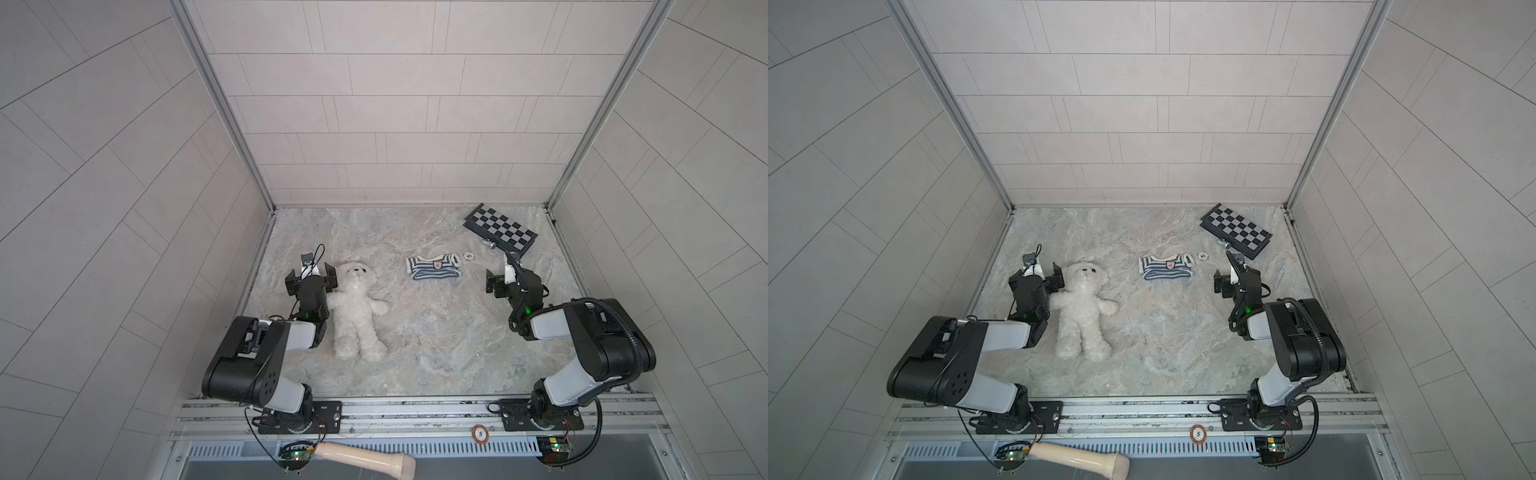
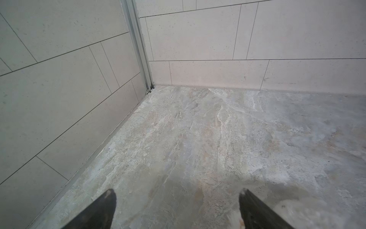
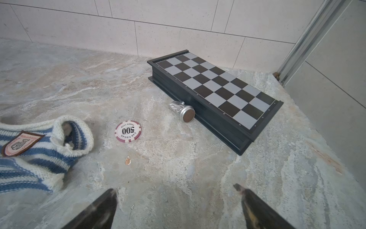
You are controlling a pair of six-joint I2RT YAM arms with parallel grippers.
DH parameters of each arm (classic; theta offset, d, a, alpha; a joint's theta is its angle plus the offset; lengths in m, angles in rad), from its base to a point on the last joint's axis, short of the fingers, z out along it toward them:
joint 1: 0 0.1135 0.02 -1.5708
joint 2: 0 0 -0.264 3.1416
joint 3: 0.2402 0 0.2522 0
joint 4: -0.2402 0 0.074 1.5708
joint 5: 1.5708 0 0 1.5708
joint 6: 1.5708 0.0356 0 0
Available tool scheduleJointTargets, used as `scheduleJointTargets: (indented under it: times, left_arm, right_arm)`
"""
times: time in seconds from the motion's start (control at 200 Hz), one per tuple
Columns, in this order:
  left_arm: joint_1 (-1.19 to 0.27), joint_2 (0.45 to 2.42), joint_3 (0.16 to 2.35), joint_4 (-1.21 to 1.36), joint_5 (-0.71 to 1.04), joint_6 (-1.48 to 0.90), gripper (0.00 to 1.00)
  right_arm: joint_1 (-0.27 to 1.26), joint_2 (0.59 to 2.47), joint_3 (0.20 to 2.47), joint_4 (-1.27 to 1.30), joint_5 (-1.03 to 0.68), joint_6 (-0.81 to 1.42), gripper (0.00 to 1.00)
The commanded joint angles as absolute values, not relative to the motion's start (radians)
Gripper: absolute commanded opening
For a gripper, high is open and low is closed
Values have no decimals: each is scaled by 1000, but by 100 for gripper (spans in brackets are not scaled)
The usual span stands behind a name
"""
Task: Dress the teddy bear
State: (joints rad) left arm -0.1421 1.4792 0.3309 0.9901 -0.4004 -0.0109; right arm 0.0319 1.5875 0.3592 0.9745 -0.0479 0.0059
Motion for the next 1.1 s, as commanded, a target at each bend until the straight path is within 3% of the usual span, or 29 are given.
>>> scheduleJointTargets:
  times: [0.0,1.096]
  left_arm:
    - [-141,1471,338,999,-400,-19,100]
    - [-140,1471,337,999,-400,-20,100]
  right_arm:
    - [28,1585,363,973,-59,-9,99]
    - [27,1584,368,966,-35,-3,100]
